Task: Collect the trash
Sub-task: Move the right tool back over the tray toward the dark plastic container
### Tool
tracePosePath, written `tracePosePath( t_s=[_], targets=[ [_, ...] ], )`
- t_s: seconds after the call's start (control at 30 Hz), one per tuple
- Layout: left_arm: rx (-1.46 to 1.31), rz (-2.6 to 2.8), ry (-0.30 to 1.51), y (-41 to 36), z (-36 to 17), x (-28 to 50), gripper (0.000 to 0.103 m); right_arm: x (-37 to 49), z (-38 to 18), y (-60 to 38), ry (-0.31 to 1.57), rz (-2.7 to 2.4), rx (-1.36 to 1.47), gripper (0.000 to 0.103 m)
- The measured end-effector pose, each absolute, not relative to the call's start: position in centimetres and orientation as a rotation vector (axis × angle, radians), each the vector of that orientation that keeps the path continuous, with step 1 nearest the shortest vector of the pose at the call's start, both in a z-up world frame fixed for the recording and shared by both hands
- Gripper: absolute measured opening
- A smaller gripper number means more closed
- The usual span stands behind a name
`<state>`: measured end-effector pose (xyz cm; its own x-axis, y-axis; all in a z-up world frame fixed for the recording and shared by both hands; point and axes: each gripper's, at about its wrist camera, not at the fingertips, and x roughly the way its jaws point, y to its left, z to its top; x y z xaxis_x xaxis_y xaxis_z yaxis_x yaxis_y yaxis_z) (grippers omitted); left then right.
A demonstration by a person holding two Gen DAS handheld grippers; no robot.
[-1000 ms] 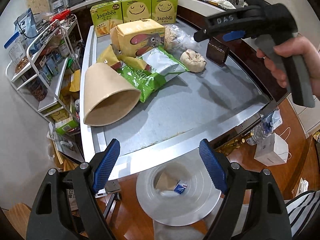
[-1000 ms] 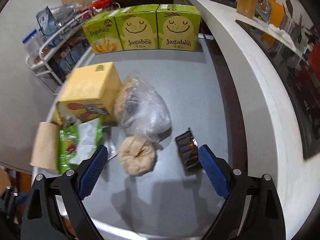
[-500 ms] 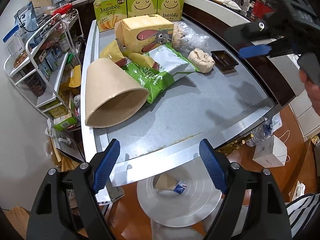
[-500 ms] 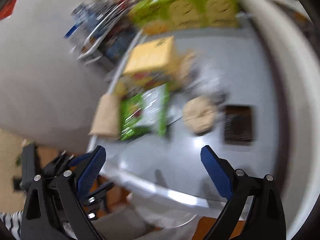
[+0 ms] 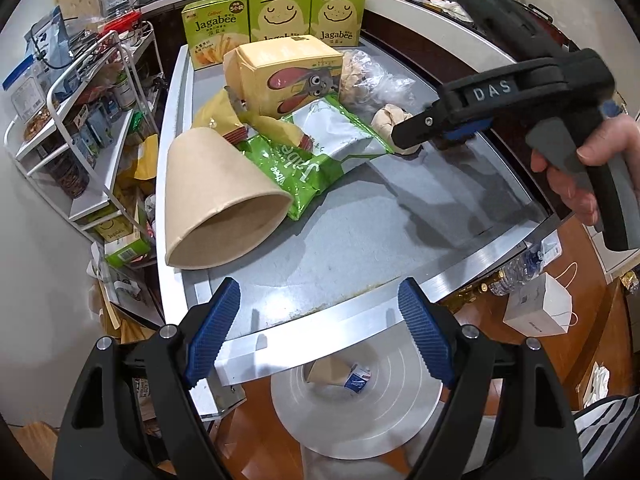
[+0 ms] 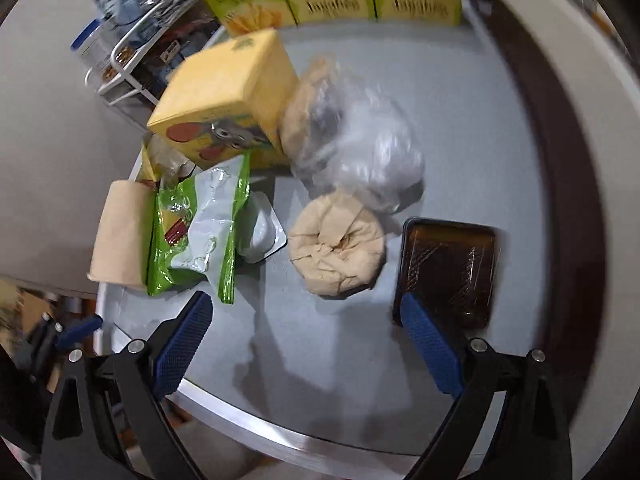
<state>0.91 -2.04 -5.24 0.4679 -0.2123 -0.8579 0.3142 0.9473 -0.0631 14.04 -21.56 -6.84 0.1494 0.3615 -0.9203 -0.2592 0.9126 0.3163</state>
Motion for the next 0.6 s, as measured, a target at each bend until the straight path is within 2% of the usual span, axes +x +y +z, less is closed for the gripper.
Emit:
tracePosePath(
  t_s=[0.1,0.3,0.4,0.5,0.6],
  targets=[
    [0.093,-0.31,1.045,-1.4,-5.5,0.8,0.083,13.7,-7.3,-21.5,1.449,0.56,0.224,0.093],
    [0.062,-0.293,1.061,-0.6,-5.7,0.9,0.083,10.0,-5.3,-20.6,1.453,0.705,0.259,0.093],
    [0.081,-0.278,1.044,-0.6,-5.4,1.1,0.083,8.8,-3.0,-21.3,1.349,0.616,0.184,0.093],
    [0.124,-0.246,1.018,-0.6,-4.9,2.0,0.083,8.7,-1.3,-21.6,1.215,0.401,-0.03,0.094],
    [0.129,-0.211,1.001,-0.2,-4.3,3.4,0.083,9.9,-1.7,-21.1,1.179,0.31,-0.176,0.093]
  ],
)
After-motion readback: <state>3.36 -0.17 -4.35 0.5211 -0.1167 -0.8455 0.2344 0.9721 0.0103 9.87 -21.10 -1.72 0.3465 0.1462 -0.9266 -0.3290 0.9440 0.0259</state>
